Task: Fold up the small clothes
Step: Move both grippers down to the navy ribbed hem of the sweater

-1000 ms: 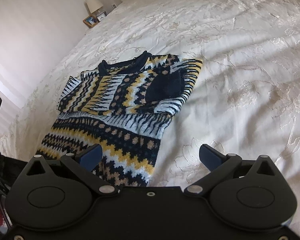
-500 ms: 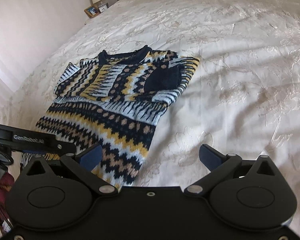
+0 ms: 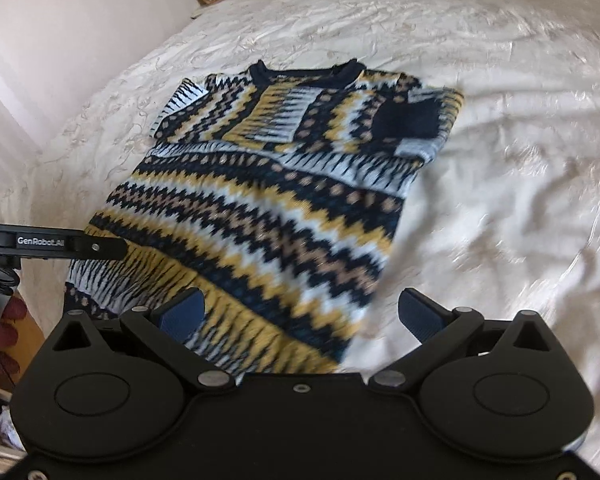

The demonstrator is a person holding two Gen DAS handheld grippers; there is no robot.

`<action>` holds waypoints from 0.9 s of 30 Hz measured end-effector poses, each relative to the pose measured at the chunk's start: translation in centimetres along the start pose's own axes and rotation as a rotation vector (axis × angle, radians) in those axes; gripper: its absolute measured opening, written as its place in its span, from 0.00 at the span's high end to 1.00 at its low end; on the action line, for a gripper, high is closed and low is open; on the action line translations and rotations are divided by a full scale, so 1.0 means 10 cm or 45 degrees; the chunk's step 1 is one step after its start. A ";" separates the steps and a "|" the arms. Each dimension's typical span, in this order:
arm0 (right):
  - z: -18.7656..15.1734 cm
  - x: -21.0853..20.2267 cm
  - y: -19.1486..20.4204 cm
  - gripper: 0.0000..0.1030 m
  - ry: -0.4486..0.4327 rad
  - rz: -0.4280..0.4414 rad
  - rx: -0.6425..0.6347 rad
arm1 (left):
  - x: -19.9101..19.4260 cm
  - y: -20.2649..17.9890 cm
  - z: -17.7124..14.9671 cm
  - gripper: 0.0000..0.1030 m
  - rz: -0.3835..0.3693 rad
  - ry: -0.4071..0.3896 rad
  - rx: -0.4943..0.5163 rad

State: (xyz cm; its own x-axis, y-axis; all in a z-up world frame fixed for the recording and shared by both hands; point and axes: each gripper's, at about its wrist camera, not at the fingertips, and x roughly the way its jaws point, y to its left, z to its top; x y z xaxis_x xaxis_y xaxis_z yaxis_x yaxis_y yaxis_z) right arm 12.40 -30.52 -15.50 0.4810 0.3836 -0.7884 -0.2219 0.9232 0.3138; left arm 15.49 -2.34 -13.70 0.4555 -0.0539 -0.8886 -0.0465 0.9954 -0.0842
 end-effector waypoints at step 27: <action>-0.90 0.16 0.75 0.00 0.161 -0.122 0.485 | 0.04 1.25 -0.53 0.16 -0.331 0.062 0.329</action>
State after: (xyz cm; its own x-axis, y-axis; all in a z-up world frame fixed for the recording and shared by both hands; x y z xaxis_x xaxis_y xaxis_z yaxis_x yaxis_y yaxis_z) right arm 3.84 -23.19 -19.17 0.3708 0.3113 -0.8750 0.1603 0.9066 0.3904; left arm 10.32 9.68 -17.49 0.3794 -0.3055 -0.8733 0.2945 0.9347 -0.1991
